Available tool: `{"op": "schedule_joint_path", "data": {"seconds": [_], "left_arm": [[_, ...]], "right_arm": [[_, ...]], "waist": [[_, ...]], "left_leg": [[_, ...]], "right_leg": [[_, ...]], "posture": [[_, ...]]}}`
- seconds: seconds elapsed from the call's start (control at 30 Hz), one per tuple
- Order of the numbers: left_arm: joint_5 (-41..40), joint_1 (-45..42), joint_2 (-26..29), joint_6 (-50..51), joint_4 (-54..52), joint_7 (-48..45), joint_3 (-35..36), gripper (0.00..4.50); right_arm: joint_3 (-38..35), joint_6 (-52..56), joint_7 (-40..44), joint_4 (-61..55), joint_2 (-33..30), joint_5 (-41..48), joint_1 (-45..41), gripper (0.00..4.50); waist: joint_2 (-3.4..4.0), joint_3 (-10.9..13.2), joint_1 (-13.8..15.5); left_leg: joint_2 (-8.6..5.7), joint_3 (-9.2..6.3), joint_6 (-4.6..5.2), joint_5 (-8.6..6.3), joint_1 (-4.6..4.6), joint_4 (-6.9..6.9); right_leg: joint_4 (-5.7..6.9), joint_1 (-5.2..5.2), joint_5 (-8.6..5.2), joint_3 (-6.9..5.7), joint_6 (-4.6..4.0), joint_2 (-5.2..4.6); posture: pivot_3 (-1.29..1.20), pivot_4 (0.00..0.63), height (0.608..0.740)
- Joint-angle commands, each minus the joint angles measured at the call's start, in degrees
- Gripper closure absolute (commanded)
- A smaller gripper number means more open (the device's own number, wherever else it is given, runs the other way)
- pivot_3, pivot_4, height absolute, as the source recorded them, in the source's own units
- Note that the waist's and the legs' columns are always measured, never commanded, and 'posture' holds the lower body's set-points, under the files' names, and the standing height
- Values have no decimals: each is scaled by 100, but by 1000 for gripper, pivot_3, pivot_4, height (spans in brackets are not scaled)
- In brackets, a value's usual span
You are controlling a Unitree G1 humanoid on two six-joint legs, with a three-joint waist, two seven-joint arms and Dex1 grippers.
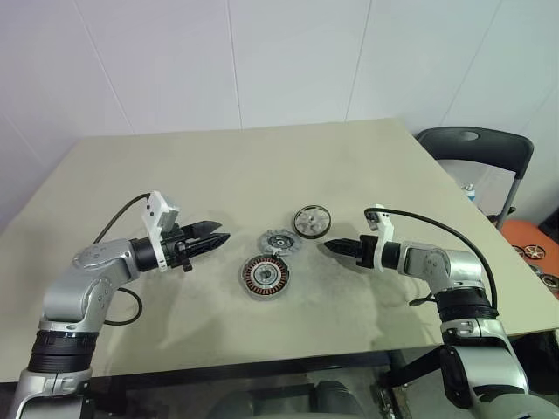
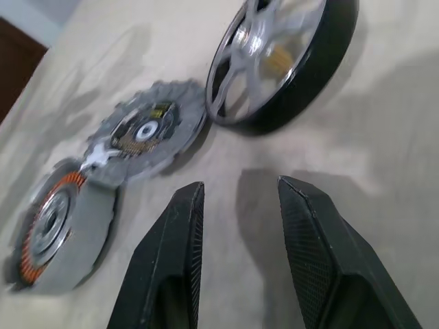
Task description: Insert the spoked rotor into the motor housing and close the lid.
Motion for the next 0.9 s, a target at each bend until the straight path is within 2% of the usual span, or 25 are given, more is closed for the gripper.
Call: {"op": "schedule_joint_path", "data": {"seconds": [0.03, 0.1, 0.17, 0.33, 0.5, 0.9], "left_arm": [[-61, -14, 51, -22, -131, 3, 146, 2508], [-62, 0, 44, -18, -146, 20, 150, 2508], [-61, 9, 36, -19, -153, 34, 151, 2508], [-47, 32, 6, -36, -166, 58, 122, 2508], [-28, 47, -2, -58, -150, 60, 100, 2508], [50, 60, -28, -157, -32, 57, 66, 2508]], "right_arm": [[-215, -408, -209, 240, 111, -38, -299, 2734], [-243, -557, -302, 360, 173, -75, -356, 2734], [-220, -742, -323, 390, 216, -130, -371, 2357], [47, -780, -409, 577, 302, -397, -399, 876], [282, -828, -234, 356, 411, -497, -252, 876], [-81, -860, -573, 599, 819, -368, -591, 876]], "waist": [[0, 0, 0], [0, 0, -2], [0, 0, -3], [0, 0, -15], [-1, -1, -29], [-1, -1, -39]], "left_leg": [[0, 0, 0, 0, 0, 0], [0, 0, 0, 0, 0, -2], [1, 0, 0, 0, 0, -3], [0, 1, -1, 0, 0, -2], [3, 6, 1, 0, 5, 1], [11, 13, 0, 0, 8, -1]], "right_leg": [[0, 0, 0, 0, 0, 0], [0, 0, 0, 0, -1, 1], [0, -2, 0, 0, -1, 1], [0, -2, 1, 3, -1, 1], [2, -1, 7, 10, -3, 6], [2, -3, 12, 19, -6, 15]], "posture": [[0, 0, 740], [0, 0, 740], [0, 0, 740], [0, 0, 740], [0, 0, 740], [0, 0, 740]]}}
